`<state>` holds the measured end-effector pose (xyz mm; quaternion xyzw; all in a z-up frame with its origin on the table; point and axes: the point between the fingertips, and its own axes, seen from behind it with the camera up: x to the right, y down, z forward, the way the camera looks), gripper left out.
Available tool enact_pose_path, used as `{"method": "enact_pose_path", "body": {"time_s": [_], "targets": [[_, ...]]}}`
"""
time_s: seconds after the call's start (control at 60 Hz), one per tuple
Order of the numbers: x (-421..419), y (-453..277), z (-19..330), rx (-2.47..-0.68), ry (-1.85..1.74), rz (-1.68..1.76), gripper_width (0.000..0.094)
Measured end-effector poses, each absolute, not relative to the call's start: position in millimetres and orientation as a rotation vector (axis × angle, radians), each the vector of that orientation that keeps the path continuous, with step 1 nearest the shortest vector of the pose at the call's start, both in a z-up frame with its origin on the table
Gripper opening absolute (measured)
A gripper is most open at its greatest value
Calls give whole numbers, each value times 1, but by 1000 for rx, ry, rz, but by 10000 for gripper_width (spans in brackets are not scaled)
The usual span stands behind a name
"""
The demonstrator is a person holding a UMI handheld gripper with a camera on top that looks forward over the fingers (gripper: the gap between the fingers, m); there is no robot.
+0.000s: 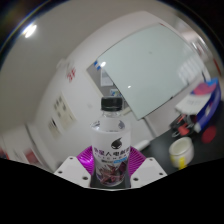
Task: Pour water
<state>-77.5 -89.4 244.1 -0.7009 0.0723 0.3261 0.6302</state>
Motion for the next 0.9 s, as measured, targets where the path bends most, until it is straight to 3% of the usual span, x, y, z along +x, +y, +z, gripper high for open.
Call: {"method": "enact_pose_path", "body": {"time_s": [0.1,0.2,0.283,0.417,0.533,0.75,0.9], "targets": [[-98,-68,304,-1454,426,1192,377],[-94,-47,323,-1290,711,1540,379],[-70,-29,312,-1155,942,1740,381],[-61,-15,250,-1029,1239,1911,379],[-74,-28,225,-957,1403,1957,381],[-112,-61,237,-1047,1355,1957,382],[-130,-73,271,-1268,1069,1773,380]]}}
